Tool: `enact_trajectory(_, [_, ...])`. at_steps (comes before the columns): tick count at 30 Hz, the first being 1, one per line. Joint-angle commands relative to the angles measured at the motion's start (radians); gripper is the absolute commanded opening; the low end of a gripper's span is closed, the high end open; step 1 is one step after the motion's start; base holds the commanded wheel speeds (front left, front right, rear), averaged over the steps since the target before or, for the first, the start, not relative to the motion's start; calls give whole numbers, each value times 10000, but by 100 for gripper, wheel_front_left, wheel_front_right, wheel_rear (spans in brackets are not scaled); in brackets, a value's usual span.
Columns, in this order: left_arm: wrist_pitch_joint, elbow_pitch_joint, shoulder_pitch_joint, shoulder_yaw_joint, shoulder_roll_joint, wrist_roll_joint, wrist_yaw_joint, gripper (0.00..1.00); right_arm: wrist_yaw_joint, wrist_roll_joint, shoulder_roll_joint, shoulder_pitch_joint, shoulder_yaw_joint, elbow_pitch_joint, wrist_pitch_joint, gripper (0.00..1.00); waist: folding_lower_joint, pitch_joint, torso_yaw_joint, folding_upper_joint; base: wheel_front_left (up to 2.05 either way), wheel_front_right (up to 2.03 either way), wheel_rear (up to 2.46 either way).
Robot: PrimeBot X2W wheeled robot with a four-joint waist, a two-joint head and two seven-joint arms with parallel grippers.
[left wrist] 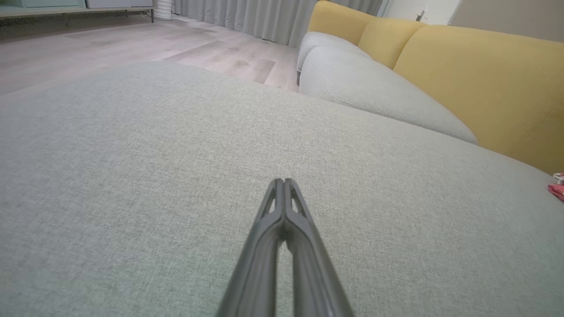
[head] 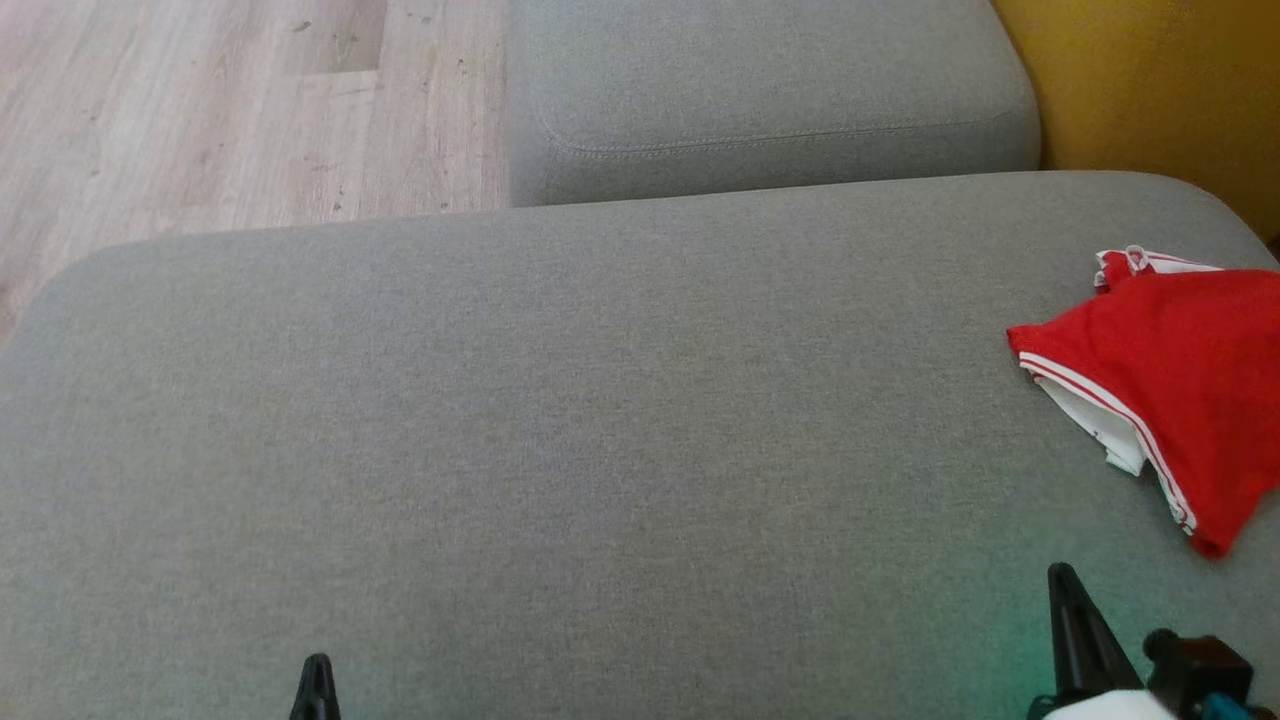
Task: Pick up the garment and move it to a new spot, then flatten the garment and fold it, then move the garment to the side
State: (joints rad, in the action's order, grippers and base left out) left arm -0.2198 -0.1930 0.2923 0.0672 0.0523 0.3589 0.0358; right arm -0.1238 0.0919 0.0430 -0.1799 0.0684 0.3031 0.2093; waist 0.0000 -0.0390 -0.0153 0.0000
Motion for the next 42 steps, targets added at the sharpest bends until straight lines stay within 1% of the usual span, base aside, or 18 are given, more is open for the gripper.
enact_trajectory(1, [62,217,-400,-99,65,391,61,0,-8,466,15,438,36,-349,-62,0,0,9,3,0,0,0,0])
enact_trajectory(3, [86,208,-433,-108,69,503,69,0,-9,596,16,458,38,-353,-88,0,0,12,5,0,0,0,0])
enact_trajectory(42, [1097,-47,-1693,-535,167,4922,385,0,-30,5782,36,1313,181,-442,-1200,0,0,158,58,0,0,0,0])
